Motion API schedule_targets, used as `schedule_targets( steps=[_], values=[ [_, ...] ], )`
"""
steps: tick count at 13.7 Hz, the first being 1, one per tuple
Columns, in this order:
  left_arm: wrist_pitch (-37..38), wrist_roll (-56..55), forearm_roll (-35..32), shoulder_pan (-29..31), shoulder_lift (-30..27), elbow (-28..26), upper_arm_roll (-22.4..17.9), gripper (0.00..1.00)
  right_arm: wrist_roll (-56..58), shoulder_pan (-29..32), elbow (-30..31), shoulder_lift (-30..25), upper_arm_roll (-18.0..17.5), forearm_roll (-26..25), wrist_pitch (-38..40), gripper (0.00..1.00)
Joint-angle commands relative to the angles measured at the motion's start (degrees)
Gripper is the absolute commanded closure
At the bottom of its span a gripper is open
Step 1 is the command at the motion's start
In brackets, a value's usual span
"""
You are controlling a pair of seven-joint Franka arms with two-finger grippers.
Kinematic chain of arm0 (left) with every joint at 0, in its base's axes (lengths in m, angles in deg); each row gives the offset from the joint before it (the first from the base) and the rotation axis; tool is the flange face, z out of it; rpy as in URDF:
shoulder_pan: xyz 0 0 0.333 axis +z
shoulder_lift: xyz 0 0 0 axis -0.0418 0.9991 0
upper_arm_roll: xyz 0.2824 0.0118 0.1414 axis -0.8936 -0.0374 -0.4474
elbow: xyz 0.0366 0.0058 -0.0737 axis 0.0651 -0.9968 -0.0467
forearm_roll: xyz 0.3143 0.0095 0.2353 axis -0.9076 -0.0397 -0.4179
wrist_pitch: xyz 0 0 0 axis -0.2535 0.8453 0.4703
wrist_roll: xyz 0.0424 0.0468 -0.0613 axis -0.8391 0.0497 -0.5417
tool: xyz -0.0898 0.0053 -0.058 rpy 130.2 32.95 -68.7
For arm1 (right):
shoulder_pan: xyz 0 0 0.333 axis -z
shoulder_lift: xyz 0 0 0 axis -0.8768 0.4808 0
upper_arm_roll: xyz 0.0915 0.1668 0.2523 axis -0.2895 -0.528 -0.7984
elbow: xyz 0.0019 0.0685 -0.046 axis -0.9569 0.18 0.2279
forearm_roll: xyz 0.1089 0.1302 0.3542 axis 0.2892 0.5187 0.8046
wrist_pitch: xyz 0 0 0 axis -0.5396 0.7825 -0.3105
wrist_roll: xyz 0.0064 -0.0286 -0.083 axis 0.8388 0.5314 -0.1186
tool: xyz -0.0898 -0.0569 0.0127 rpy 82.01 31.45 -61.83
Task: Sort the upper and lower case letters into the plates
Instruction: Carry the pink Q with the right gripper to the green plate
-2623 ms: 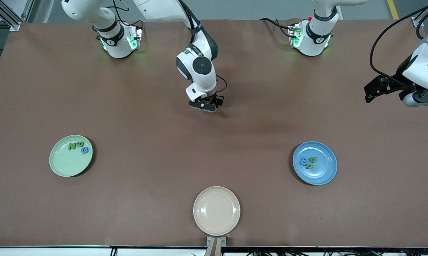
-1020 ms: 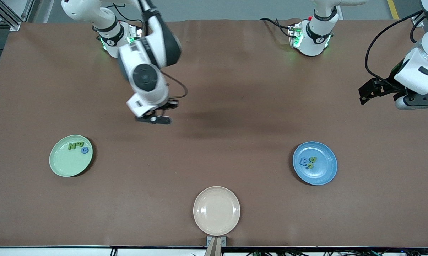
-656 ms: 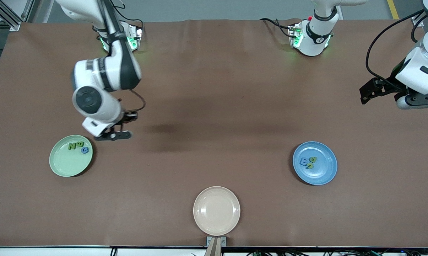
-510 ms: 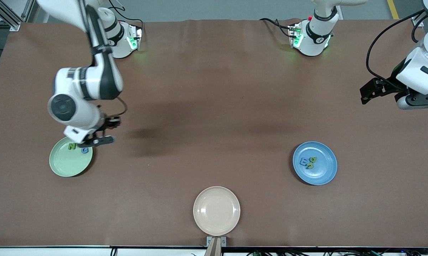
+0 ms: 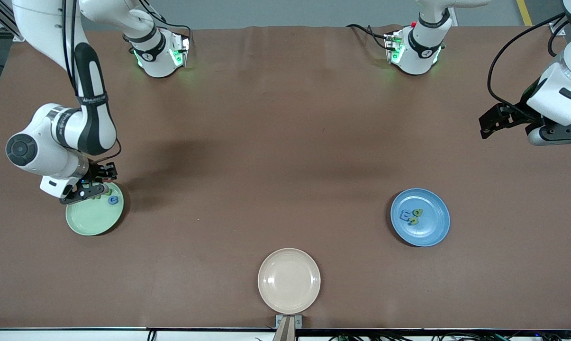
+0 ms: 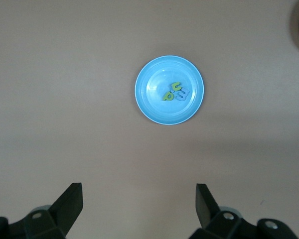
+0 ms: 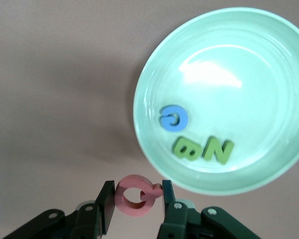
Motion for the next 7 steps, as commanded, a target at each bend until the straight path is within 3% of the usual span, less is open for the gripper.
schedule_targets(
  steps=[1,2,7],
  values=[
    [0.1,1.8,1.1,0.5,-0.8,-0.4,0.0,0.0,6.8,2.9,-1.4,6.2,-2.6,8.0,-3.7,0.73],
    [0.1,1.8,1.1,0.5,-0.9,-0.3,0.0,0.0,8.8,4.3,-3.1,8.2,-3.0,9.9,-3.4,0.73],
    [0.2,2.7,3.2,0.7,-0.8,-0.3,-0.2,0.0,12.6,11.4,-9.1,10.3,-7.7,10.2,-3.1,0.73]
  ],
)
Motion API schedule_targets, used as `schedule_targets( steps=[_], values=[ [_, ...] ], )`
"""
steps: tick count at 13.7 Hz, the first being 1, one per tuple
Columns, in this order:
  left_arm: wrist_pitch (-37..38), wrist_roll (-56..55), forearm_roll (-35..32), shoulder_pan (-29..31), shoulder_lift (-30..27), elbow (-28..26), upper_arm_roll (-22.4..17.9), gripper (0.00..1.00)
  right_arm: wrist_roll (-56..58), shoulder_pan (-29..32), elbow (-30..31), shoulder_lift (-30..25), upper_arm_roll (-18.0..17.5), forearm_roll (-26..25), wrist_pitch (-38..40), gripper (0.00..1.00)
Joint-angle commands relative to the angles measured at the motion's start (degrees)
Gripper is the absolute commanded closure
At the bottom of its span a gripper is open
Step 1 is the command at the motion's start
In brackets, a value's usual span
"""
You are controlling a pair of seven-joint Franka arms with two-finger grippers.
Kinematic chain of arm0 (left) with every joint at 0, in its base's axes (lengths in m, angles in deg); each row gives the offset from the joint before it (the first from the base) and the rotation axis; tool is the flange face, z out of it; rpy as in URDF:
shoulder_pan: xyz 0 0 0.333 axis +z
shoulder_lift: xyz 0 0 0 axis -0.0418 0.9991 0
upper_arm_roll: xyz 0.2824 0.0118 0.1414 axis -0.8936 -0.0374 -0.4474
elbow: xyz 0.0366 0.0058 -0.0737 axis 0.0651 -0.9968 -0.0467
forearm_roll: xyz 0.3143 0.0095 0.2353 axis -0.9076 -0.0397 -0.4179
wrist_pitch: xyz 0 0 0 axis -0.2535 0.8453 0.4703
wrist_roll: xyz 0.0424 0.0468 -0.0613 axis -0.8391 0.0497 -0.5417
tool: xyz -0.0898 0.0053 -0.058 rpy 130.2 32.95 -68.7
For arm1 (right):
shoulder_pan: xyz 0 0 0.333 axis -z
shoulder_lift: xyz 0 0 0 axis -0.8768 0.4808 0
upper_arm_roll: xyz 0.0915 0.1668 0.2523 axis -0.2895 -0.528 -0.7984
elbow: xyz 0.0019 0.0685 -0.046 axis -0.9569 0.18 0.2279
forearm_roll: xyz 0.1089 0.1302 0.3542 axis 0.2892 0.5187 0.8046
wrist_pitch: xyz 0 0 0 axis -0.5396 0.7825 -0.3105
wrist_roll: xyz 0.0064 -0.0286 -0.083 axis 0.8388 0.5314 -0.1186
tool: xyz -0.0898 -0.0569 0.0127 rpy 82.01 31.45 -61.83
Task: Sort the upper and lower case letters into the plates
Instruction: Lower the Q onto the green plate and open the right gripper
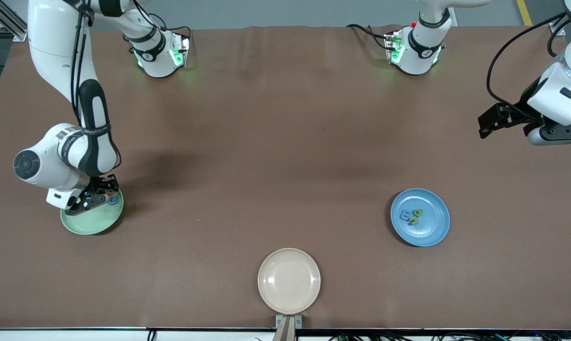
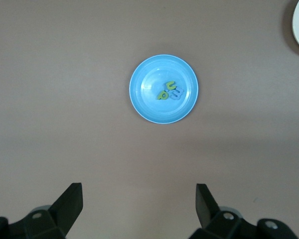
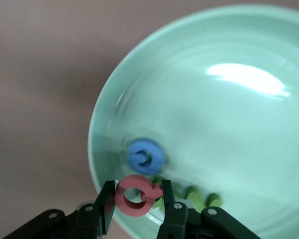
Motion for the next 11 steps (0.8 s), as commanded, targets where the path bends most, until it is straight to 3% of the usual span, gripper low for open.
schedule_targets(
  steps=[1,7,11],
  values=[
    [0.3,3.0,1.4,0.5,-0.9,-0.3,-0.2,0.0,1.8,3.2,-2.9,0.6,-2.5,1.2,0.7,0.73],
    [0.3,4.2,1.4,0.6,-1.1,-0.1,-0.4,0.0,4.4,5.6,-7.3,3.0,-2.8,1.1,1.0,0.73],
    [0.4,4.3,1.4,0.6,-1.2,-0.1,-0.5,0.0,4.6,8.6,-9.5,4.3,-5.2,1.1,0.9,0.71]
  ],
)
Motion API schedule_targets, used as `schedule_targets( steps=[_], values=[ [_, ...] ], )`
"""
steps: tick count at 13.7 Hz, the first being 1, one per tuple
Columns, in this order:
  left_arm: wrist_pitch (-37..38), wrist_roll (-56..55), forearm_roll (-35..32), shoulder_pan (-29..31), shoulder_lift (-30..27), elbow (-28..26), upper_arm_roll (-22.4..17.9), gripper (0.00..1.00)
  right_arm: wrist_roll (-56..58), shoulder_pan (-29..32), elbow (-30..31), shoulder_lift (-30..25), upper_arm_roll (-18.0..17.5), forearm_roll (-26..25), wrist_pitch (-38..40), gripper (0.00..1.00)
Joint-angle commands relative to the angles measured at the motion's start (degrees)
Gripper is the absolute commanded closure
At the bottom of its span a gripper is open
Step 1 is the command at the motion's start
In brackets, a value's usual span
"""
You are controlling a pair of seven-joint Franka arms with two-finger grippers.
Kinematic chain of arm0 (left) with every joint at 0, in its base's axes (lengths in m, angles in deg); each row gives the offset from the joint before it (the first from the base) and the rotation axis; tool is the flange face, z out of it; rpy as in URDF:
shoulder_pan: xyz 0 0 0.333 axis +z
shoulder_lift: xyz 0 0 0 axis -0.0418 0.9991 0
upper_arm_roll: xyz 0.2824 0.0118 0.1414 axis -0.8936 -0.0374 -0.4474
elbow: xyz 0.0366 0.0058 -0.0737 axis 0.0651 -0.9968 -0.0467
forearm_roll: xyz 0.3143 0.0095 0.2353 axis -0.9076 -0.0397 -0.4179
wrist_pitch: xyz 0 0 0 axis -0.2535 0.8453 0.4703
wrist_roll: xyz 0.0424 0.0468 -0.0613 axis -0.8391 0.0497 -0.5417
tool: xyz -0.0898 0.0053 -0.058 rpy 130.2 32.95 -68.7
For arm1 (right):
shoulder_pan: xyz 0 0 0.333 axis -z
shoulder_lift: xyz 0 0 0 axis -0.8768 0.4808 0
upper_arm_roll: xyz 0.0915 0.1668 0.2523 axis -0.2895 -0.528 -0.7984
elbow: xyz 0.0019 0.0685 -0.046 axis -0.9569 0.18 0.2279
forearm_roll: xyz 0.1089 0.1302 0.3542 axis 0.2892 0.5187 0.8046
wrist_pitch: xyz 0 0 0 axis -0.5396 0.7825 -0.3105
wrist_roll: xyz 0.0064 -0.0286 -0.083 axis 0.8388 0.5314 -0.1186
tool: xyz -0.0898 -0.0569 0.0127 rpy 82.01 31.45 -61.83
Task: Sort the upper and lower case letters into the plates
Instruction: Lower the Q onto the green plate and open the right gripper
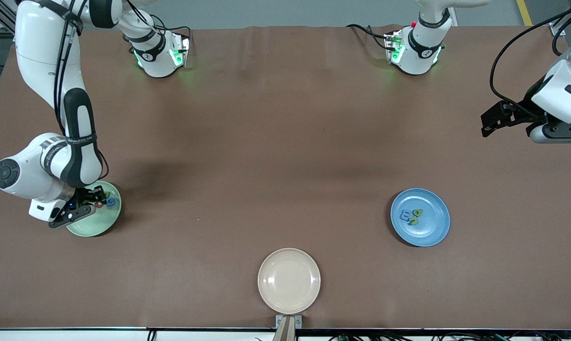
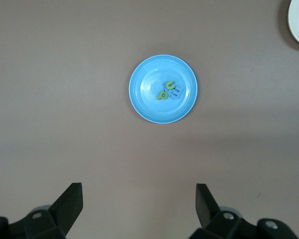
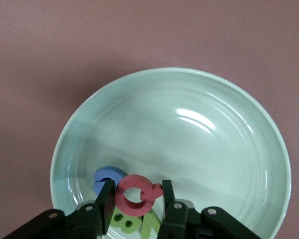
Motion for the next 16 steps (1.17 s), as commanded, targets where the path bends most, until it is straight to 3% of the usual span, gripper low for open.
schedule_targets(
  steps=[1,5,7,8,10,11,16],
  values=[
    [0.4,1.2,1.2,0.3,-1.0,-0.1,-0.2,0.0,1.5,2.9,-3.0,2.0,-2.4,1.1,0.4,0.71],
    [0.3,1.3,1.1,0.3,-1.0,-0.1,-0.2,0.0,1.5,3.5,-4.2,2.8,-2.6,1.1,0.4,0.69],
    [0.3,1.4,0.9,0.3,-0.9,0.3,-0.2,0.0,1.5,4.0,-4.9,3.2,-2.7,1.1,0.5,0.63],
    [0.3,1.4,0.9,0.3,-0.9,0.5,-0.2,0.0,1.4,4.0,-5.1,3.2,-2.7,1.1,0.5,0.53],
    [0.3,1.3,0.8,0.3,-0.7,0.8,-0.2,0.0,1.4,3.9,-5.3,3.2,-2.7,1.2,0.8,0.05],
    [0.3,0.5,0.8,0.3,-0.5,0.8,-0.2,0.0,1.4,3.9,-5.5,3.2,-2.7,1.2,1.4,0.0],
    [0.3,-0.6,0.3,-0.1,-0.1,2.2,0.1,0.0,0.7,3.9,-8.7,2.7,-2.5,1.3,8.1,0.0]
  ],
)
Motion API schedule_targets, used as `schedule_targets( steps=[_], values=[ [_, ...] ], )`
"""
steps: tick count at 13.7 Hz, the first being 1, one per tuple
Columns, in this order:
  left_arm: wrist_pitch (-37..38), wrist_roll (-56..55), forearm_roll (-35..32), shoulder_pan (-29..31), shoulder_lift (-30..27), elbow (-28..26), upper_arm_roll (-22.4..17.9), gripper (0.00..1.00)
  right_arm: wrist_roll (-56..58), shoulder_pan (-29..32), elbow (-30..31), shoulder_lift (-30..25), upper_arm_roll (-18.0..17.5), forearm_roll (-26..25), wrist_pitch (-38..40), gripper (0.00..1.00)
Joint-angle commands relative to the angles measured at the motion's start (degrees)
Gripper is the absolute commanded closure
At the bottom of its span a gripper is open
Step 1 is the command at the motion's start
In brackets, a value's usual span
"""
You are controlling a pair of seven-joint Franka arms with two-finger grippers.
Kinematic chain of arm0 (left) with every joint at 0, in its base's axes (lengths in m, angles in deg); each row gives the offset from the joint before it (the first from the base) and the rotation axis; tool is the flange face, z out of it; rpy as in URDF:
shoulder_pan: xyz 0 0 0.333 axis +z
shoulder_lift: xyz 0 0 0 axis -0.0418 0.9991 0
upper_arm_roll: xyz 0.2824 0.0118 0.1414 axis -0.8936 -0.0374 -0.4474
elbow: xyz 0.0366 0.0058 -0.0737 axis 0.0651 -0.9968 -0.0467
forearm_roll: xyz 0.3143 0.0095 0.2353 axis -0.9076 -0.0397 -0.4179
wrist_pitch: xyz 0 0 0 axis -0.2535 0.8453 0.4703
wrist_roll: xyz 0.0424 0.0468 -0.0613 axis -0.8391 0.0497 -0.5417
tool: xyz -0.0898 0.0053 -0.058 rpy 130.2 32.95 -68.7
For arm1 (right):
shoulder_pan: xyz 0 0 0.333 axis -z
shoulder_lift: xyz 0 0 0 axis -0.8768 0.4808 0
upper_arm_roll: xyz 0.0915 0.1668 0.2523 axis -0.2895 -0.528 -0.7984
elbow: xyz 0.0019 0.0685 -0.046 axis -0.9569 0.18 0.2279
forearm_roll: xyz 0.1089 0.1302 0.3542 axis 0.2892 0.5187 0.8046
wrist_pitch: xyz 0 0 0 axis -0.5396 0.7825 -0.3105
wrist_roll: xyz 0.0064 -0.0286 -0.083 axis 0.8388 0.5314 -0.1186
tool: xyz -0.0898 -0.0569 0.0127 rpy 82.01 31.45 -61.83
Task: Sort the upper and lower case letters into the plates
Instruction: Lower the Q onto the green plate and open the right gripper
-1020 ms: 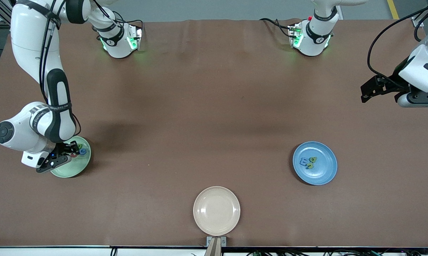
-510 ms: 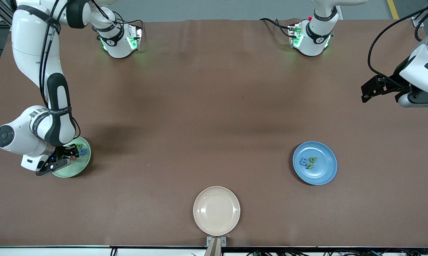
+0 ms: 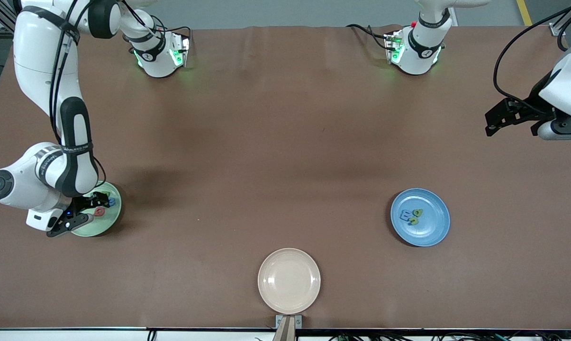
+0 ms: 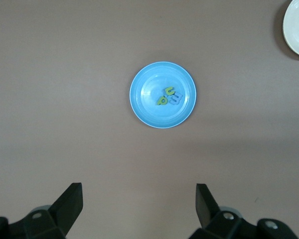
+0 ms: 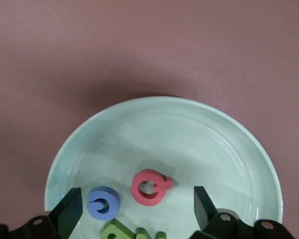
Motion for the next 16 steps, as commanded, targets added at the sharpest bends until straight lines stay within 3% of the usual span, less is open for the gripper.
schedule_targets(
  steps=[1,10,12,14,16],
  values=[
    [0.4,0.1,0.3,-0.1,-0.1,0.7,0.1,0.0,0.5,1.3,-1.9,0.0,-0.8,1.2,3.7,0.0],
    [6.0,-0.5,0.9,0.5,-1.4,-0.2,-0.1,0.0,-15.3,-1.6,-5.3,-2.9,0.2,0.3,16.8,0.0],
    [5.8,-0.5,1.0,1.3,-1.8,-1.2,0.0,0.0,-23.8,-2.3,-3.8,-7.1,-1.2,-3.8,17.5,0.0],
    [5.7,-0.5,1.0,1.4,-1.8,-1.2,0.0,0.0,-34.7,1.8,-2.2,-12.2,-9.6,-13.8,17.9,0.0],
    [5.3,-0.5,1.1,1.4,-1.7,-0.9,-0.1,0.0,-42.0,7.5,-0.6,-17.0,-18.0,-20.2,20.0,0.0]
  ],
)
